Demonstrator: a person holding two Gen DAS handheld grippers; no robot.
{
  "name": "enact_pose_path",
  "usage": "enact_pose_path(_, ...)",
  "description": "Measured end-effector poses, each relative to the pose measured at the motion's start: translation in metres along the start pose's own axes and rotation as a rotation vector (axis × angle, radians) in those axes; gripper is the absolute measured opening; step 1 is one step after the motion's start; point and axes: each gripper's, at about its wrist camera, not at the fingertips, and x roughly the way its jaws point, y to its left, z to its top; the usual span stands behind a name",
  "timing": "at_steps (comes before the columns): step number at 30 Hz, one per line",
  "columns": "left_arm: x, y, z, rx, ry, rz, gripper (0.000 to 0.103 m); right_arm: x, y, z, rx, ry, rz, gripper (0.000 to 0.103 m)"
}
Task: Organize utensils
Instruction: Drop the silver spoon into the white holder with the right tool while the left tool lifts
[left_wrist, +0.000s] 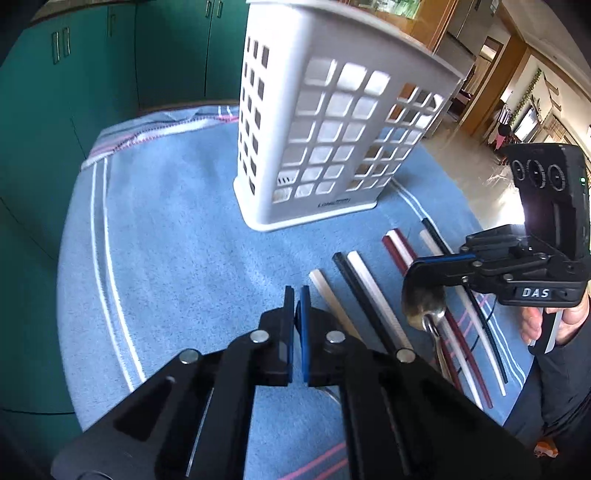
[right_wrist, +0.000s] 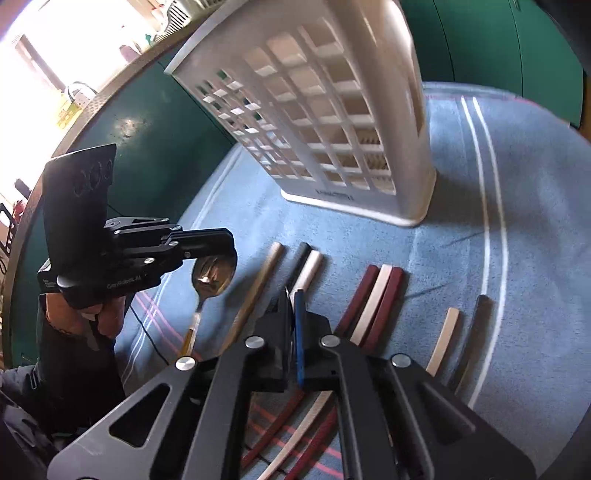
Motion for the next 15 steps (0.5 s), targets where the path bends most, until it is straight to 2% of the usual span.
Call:
enact_pose_path(5, -0.021, -0.008, 0.001, 0.001, -0.062, 0.019, 0.003, -0.022, 0.018, -0.002, -0.041, -0.061, -0.022, 0.002)
enact_pose_path(9, -0.066, -0.014, -0.001, 0.020, -0.172, 0.052, 0.003, -0.041, 0.034, -0.008, -0.078, -0.131, -0.069, 0.002)
enact_pose_path(12, -0.100, -0.033, 0.000, 0.065, -0.284, 0.135, 0.003, -0.069, 0.052, -0.009, -0.106, -0.233, -0.130, 0.002)
enact_pose_path(15, -0.131, -0.048, -0.002, 0.082, -0.386, 0.180, 0.003, -0.105, 0.076, -0.013, -0.145, -0.373, -0.231, 0.002)
